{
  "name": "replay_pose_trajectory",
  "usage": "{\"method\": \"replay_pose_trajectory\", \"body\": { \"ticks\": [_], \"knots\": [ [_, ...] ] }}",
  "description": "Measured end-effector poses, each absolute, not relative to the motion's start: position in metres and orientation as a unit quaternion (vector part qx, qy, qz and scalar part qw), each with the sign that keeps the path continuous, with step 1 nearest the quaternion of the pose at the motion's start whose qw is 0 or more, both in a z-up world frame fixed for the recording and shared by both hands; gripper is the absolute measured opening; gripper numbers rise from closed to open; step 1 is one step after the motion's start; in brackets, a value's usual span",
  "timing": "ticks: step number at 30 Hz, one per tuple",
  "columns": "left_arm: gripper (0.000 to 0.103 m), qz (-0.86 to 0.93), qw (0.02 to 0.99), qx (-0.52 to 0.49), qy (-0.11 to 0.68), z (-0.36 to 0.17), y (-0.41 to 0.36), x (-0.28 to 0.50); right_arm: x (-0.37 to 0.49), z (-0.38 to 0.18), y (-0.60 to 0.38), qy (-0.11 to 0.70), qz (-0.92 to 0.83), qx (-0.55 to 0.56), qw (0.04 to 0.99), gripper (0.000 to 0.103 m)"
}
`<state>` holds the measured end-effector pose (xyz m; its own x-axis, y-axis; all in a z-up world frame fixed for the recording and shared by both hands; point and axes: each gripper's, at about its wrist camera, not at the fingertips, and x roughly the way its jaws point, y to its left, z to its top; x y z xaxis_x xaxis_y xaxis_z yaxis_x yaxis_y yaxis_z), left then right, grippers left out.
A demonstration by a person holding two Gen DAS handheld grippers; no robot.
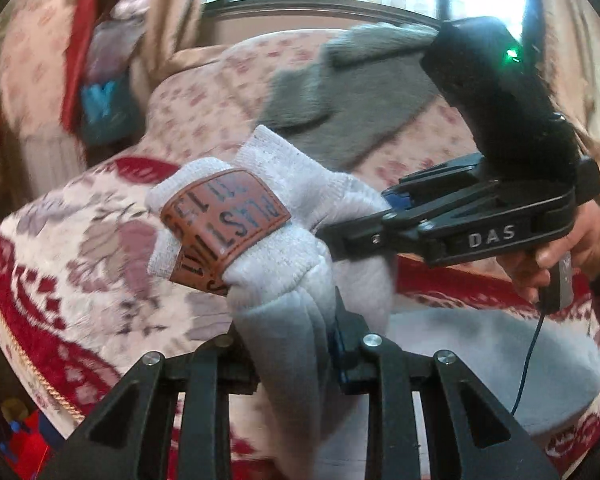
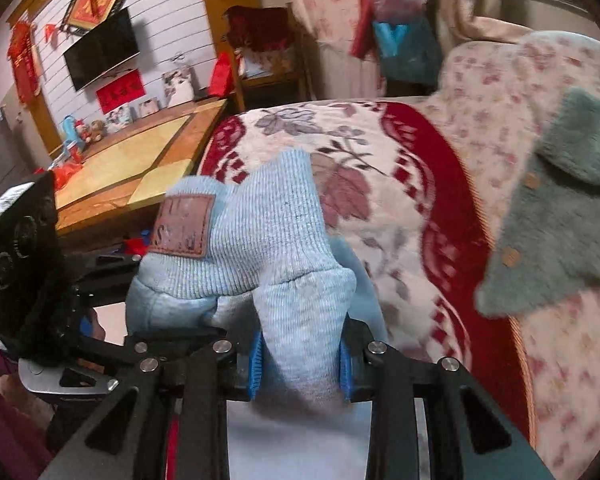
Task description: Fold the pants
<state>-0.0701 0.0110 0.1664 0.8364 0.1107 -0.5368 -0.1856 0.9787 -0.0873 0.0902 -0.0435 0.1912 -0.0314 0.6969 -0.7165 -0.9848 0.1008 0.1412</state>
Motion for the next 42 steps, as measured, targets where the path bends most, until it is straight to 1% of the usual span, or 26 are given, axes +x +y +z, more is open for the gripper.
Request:
{"method": "replay_pose_trajectory", "body": {
  "ticks": [4, 8, 9, 10, 11, 12, 13, 14, 15, 16, 17, 20, 24, 26, 29, 31, 34, 37, 38, 39, 40, 41, 42],
  "knots": [
    [0.026, 0.059, 0.957, -0.024, 0.282, 0.151, -0.056, -0.055, 0.100, 0.174, -0.102, 0.367, 0.597, -0.195, 0.686, 0.032],
    [0.026, 0.027, 0.951, -0.012, 0.308, 0.116, -0.113, -0.046, 0.113, 0.126, -0.168, 0.423, 0.549, -0.146, 0.706, 0.032],
    [0.026, 0.020, 0.949, -0.007, 0.316, 0.107, -0.121, -0.043, 0.115, 0.112, -0.182, 0.440, 0.536, -0.132, 0.709, 0.035],
    [0.028, 0.010, 0.946, -0.001, 0.325, 0.098, -0.131, -0.040, 0.116, 0.099, -0.193, 0.454, 0.524, -0.122, 0.710, 0.035],
    [0.033, -0.007, 0.939, 0.005, 0.343, 0.085, -0.142, -0.036, 0.117, 0.080, -0.208, 0.477, 0.501, -0.115, 0.713, 0.039],
    [0.037, -0.017, 0.935, 0.006, 0.353, 0.079, -0.148, -0.036, 0.119, 0.069, -0.217, 0.491, 0.483, -0.115, 0.716, 0.047],
    [0.045, -0.028, 0.933, 0.005, 0.358, 0.074, -0.153, -0.037, 0.120, 0.056, -0.230, 0.506, 0.457, -0.114, 0.722, 0.051],
    [0.061, -0.043, 0.934, 0.006, 0.354, 0.071, -0.157, -0.040, 0.119, 0.052, -0.243, 0.512, 0.449, -0.102, 0.725, 0.054],
    [0.069, -0.055, 0.936, 0.006, 0.347, 0.073, -0.160, -0.044, 0.118, 0.052, -0.254, 0.511, 0.449, -0.086, 0.728, 0.055],
    [0.080, -0.063, 0.937, 0.003, 0.344, 0.075, -0.162, -0.047, 0.116, 0.055, -0.266, 0.510, 0.448, -0.073, 0.731, 0.058],
    [0.084, -0.073, 0.938, -0.006, 0.340, 0.078, -0.162, -0.051, 0.113, 0.060, -0.275, 0.507, 0.438, -0.070, 0.739, 0.065],
    [0.084, -0.092, 0.931, -0.038, 0.351, 0.080, -0.160, -0.063, 0.108, 0.073, -0.302, 0.499, 0.386, -0.074, 0.772, 0.067],
    [0.084, -0.071, 0.938, -0.036, 0.337, 0.097, -0.144, -0.083, 0.099, 0.101, -0.334, 0.481, 0.380, -0.019, 0.790, 0.067],
    [0.084, -0.054, 0.944, -0.024, 0.326, 0.107, -0.134, -0.090, 0.089, 0.123, -0.343, 0.461, 0.398, 0.015, 0.793, 0.067],
    [0.084, -0.015, 0.952, 0.029, 0.306, 0.120, -0.118, -0.099, 0.076, 0.142, -0.331, 0.432, 0.440, 0.062, 0.785, 0.067],
    [0.084, -0.007, 0.950, 0.044, 0.308, 0.123, -0.109, -0.097, 0.072, 0.137, -0.316, 0.439, 0.457, 0.076, 0.770, 0.067],
    [0.084, -0.005, 0.944, 0.044, 0.326, 0.121, -0.095, -0.090, 0.065, 0.116, -0.289, 0.461, 0.465, 0.079, 0.752, 0.067],
    [0.084, -0.003, 0.940, 0.050, 0.338, 0.114, -0.088, -0.083, 0.072, 0.103, -0.284, 0.475, 0.471, 0.131, 0.732, 0.067],
    [0.084, -0.002, 0.939, 0.054, 0.340, 0.110, -0.087, -0.082, 0.078, 0.100, -0.280, 0.484, 0.471, 0.157, 0.720, 0.068],
    [0.084, -0.004, 0.937, 0.059, 0.343, 0.107, -0.088, -0.077, 0.085, 0.094, -0.274, 0.497, 0.467, 0.176, 0.710, 0.079],
    [0.084, -0.008, 0.936, 0.063, 0.345, 0.105, -0.090, -0.074, 0.091, 0.089, -0.267, 0.510, 0.455, 0.178, 0.708, 0.085],
    [0.084, -0.016, 0.935, 0.069, 0.346, 0.103, -0.092, -0.070, 0.097, 0.082, -0.258, 0.523, 0.431, 0.173, 0.715, 0.089],
    [0.084, -0.021, 0.934, 0.077, 0.347, 0.099, -0.095, -0.064, 0.101, 0.078, -0.250, 0.525, 0.425, 0.171, 0.718, 0.089]
  ]
}}
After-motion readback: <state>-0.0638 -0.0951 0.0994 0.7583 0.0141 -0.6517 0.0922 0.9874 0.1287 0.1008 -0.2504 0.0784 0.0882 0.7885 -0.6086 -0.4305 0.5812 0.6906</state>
